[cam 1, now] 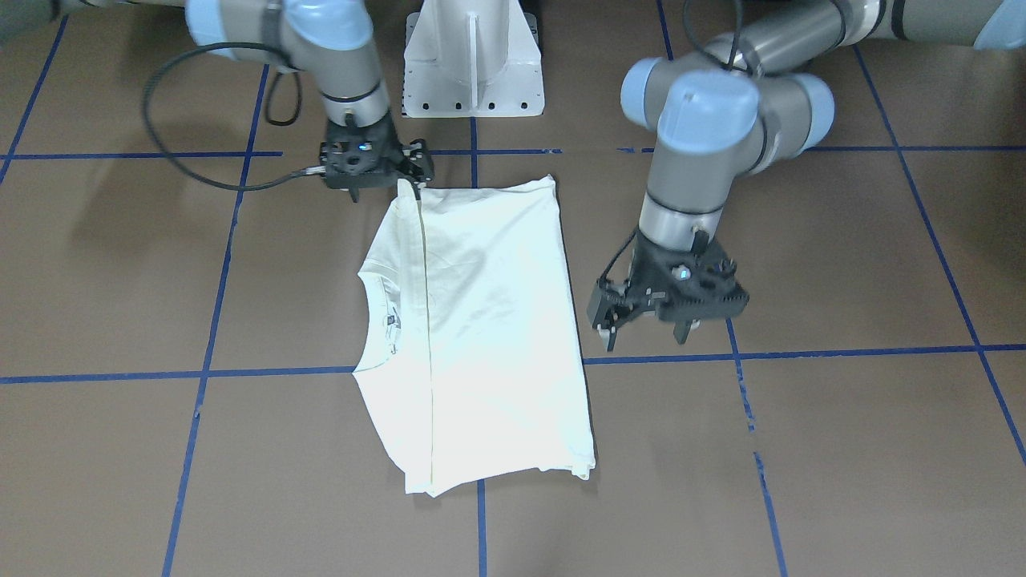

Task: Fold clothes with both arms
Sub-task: 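Raise the left gripper while the right gripper moves to the collar edge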

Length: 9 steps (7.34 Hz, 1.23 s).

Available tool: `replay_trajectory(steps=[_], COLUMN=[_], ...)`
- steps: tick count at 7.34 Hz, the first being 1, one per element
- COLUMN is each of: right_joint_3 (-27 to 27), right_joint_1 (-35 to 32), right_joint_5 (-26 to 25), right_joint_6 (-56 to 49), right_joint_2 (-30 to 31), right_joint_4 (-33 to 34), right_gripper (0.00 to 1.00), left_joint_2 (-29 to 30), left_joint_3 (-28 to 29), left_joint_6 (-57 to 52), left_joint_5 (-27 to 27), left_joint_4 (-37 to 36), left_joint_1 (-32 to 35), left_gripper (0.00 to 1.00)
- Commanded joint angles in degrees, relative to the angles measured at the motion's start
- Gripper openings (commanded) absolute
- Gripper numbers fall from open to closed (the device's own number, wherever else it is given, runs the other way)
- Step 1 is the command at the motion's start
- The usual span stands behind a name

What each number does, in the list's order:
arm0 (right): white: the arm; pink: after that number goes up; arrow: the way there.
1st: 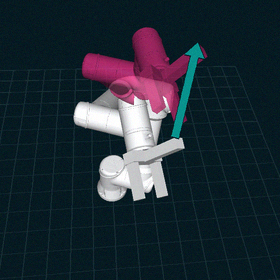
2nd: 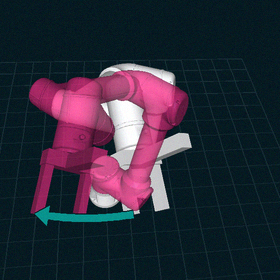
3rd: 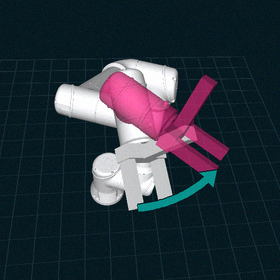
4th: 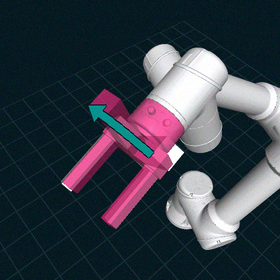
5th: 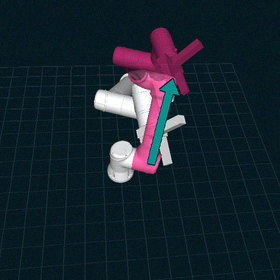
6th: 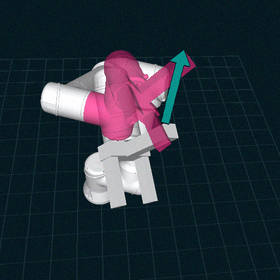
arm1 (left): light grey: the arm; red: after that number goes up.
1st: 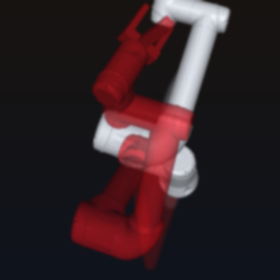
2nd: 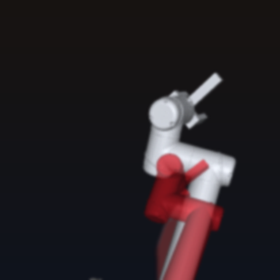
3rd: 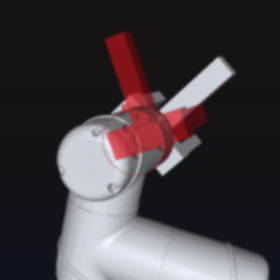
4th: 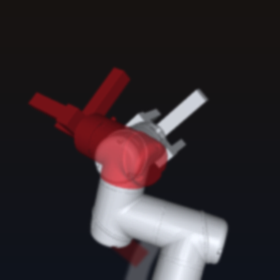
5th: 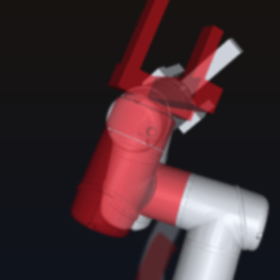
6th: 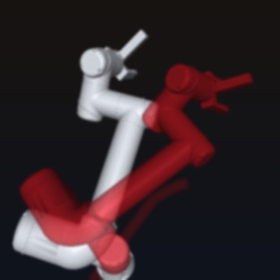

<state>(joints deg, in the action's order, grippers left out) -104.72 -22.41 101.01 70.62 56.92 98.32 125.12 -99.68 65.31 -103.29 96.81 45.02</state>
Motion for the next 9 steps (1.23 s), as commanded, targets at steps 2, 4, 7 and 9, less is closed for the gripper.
replay_trajectory(steps=[2, 4, 7, 9], right_joint_3=[4.17, 5.75, 7.52, 7.25], right_joint_1=[1.92, 2.02, 2.02, 1.58], right_joint_5=[-0.21, 0.06, 0.32, 0.41], right_joint_6=[-2.95, -2.95, -3.03, -4.17], right_joint_2=[-1.02, -1.02, -1.02, -1.02], right_joint_4=[1.00, 1.17, 2.13, 3.71], right_gripper=[1.00, 1.00, 1.00, 1.00], left_joint_2=[-1.28, -1.28, -1.28, -1.28], left_joint_3=[-2.45, -2.19, -1.93, -1.75], left_joint_6=[0.26, 0.43, 0.52, 1.13], left_joint_5=[-1.03, -1.03, -1.03, -1.03], left_joint_4=[-0.75, -0.40, -0.22, -0.13], left_joint_1=[-0.54, -0.98, -1.07, -1.86], left_gripper=[1.00, 1.00, 1.00, 1.00])
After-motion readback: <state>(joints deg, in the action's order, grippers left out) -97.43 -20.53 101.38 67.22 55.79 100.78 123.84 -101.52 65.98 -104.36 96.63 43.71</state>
